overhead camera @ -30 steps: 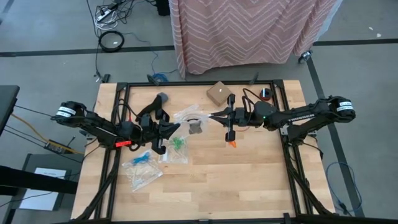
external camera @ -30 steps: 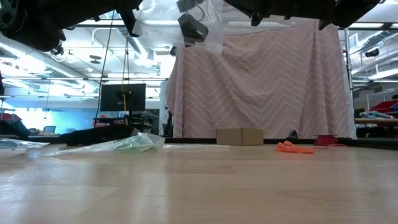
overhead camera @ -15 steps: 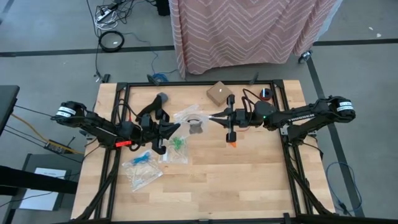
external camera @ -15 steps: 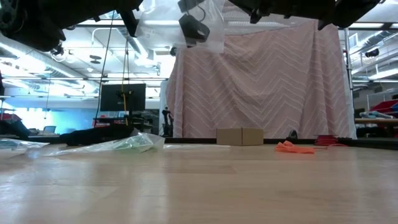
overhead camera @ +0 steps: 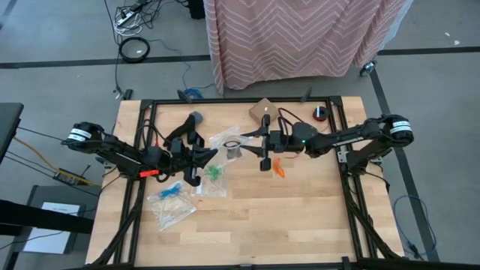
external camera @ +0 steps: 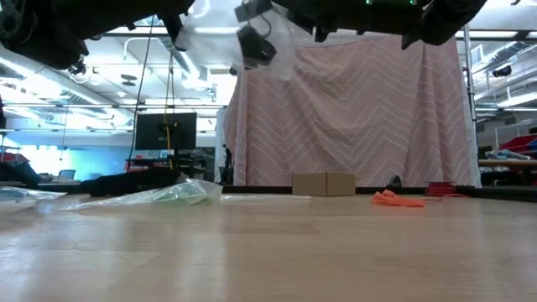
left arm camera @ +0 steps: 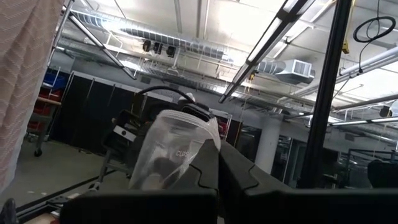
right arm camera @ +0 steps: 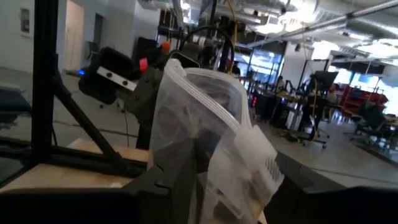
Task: Sort rubber bands
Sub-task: Close the transparent zip bag
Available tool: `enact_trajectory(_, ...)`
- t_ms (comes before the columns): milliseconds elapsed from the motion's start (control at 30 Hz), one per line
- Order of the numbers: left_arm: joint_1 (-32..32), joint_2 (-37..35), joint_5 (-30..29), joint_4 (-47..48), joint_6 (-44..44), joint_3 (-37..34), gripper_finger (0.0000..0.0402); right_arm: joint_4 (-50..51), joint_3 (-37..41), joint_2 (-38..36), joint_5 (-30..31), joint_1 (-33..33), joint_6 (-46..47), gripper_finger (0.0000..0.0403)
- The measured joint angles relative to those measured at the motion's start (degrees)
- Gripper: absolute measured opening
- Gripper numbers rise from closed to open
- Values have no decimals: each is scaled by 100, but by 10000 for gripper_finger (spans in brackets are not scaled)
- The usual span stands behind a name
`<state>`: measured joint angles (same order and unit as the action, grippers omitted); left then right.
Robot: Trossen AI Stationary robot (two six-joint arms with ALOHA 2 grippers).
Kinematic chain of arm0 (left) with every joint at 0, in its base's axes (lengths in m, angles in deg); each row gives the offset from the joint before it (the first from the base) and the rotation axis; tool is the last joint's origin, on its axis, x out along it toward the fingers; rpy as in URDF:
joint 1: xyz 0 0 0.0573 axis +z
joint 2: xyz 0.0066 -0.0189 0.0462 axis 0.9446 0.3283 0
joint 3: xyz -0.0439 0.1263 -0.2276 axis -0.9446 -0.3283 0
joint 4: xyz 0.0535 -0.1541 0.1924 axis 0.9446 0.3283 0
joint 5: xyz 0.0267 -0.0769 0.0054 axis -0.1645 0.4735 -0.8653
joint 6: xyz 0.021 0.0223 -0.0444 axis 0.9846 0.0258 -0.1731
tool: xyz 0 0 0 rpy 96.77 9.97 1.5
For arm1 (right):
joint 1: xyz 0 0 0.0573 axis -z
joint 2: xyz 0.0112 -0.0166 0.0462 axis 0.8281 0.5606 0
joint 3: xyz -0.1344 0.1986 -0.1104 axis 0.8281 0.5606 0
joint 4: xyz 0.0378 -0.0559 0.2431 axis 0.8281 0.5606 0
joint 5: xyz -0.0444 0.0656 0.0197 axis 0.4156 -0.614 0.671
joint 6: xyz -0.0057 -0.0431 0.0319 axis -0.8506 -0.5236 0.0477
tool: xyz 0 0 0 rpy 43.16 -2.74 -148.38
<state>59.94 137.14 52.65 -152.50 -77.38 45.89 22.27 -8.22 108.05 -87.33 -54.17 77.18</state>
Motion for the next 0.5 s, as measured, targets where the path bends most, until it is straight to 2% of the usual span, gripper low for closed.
enact_trajectory(300, 2, 0, -17, 117, 4, 0, 1, 1040, 6, -785, -12, 0, -35, 140)
enact_trajectory(500, 2, 0, -18, 109, 6, 0, 1, 1316, 7, -927, -20, -2, -37, 131)
